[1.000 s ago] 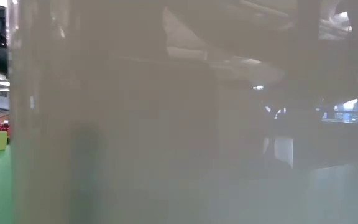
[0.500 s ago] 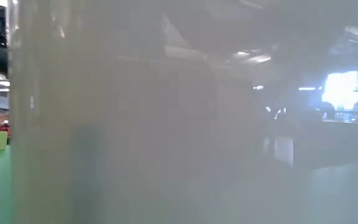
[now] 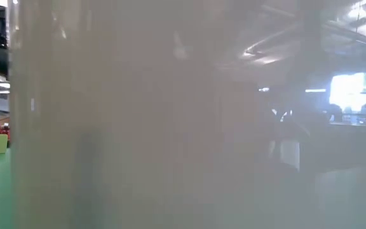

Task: Sort & place blocks by color
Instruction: Put the top blue block into the white bin

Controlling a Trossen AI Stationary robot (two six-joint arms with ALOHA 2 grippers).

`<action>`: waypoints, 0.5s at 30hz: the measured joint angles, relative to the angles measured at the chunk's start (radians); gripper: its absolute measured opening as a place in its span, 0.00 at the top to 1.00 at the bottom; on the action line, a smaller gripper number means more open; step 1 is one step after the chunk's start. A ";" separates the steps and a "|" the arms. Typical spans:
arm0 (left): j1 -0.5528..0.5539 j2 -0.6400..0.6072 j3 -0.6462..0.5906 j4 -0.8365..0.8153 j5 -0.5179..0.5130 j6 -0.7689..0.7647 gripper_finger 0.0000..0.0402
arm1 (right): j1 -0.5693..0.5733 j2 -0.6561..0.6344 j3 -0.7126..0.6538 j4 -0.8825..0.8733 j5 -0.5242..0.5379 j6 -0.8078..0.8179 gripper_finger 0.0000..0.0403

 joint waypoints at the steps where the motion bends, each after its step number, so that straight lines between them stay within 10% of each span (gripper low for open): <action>1: 0.000 0.000 0.000 0.000 0.000 0.000 0.59 | 0.015 0.000 0.000 0.003 0.000 0.000 0.73; 15: 0.000 0.000 0.000 0.000 0.000 0.000 0.59 | 0.244 0.031 0.000 0.038 0.204 -0.093 0.73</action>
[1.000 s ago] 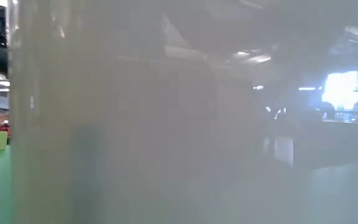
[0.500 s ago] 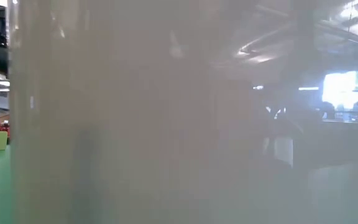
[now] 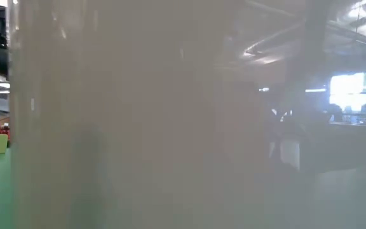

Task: Sort & place blocks by color
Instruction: Put the top blue block into the white bin

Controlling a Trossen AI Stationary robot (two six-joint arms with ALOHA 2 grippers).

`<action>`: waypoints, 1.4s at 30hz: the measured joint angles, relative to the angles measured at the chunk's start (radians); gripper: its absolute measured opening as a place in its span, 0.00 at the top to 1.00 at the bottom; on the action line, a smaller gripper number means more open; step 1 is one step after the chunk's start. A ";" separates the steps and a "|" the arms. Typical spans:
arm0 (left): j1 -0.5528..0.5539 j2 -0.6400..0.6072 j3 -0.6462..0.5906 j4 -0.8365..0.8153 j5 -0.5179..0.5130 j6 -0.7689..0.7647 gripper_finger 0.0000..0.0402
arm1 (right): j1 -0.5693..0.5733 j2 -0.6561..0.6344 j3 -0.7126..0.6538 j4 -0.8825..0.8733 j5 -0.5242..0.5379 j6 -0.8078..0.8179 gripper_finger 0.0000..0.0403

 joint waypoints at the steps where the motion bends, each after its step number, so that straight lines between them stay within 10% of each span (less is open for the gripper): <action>1: 0.000 0.000 0.000 0.000 0.000 0.000 0.59 | 0.014 0.014 0.000 0.012 0.010 0.002 0.73; 42: 0.000 0.000 0.000 0.003 0.000 -0.004 0.59 | 0.057 0.544 0.000 0.214 0.252 0.049 0.66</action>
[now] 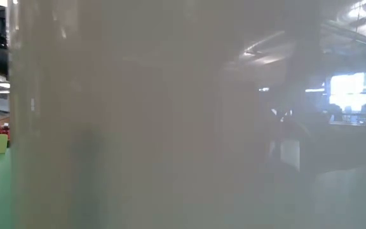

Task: Sort & place blocks by color
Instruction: Put the top blue block into the white bin, then put the bottom light brown block into the transparent bin

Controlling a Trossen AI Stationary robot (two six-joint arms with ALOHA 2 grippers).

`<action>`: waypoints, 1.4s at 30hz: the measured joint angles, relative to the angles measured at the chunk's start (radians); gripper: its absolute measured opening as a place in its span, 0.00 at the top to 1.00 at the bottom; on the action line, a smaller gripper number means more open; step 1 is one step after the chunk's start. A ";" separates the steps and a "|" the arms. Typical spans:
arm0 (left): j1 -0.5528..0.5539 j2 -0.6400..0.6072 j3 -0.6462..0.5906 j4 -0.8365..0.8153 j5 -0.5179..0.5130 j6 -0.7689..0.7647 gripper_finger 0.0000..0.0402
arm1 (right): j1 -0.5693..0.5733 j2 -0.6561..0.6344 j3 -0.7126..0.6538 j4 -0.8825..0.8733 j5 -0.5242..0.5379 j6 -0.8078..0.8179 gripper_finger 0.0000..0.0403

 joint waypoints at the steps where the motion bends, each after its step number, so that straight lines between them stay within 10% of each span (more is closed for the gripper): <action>1: 0.000 0.000 0.000 0.002 0.000 -0.005 0.59 | -0.005 0.009 0.000 -0.004 0.000 0.012 0.66; 26: -0.001 0.000 0.000 0.004 0.000 -0.239 0.59 | -0.021 0.047 0.000 -0.012 -0.009 0.040 0.40; 42: -0.001 0.000 0.000 0.031 0.061 -0.484 0.59 | -0.006 -0.469 0.000 -0.658 -0.034 -0.199 0.41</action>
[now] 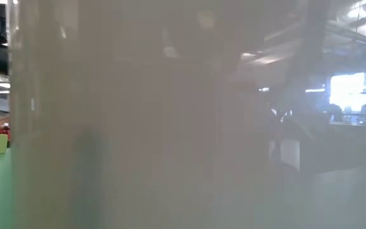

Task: Sort & place blocks by color
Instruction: Put the bottom light brown block into the transparent bin

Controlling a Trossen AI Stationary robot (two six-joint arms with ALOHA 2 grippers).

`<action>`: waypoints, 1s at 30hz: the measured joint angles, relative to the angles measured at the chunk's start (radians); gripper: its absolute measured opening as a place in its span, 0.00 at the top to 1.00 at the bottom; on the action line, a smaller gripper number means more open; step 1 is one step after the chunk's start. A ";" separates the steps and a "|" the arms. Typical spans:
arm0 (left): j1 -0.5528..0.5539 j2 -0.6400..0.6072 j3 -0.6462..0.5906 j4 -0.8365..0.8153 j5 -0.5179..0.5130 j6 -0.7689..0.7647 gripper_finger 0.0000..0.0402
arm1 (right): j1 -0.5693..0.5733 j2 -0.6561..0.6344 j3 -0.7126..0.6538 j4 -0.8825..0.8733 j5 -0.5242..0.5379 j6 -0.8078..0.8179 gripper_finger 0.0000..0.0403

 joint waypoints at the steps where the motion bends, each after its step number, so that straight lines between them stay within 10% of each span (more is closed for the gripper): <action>1: 0.000 0.000 0.000 0.014 0.010 0.000 0.59 | 0.005 -0.036 0.000 -0.065 0.000 0.002 0.41; 14: 0.000 0.000 0.000 0.335 0.197 -0.015 0.59 | 0.123 -0.346 0.000 -0.830 -0.032 0.337 0.41; 22: 0.000 0.000 0.000 0.371 0.230 -0.129 0.59 | 0.235 -0.296 0.000 -1.238 -0.193 0.465 0.41; 30: -0.006 0.000 0.000 0.293 0.266 -0.165 0.59 | 0.338 -0.199 0.000 -1.290 -0.227 0.359 0.41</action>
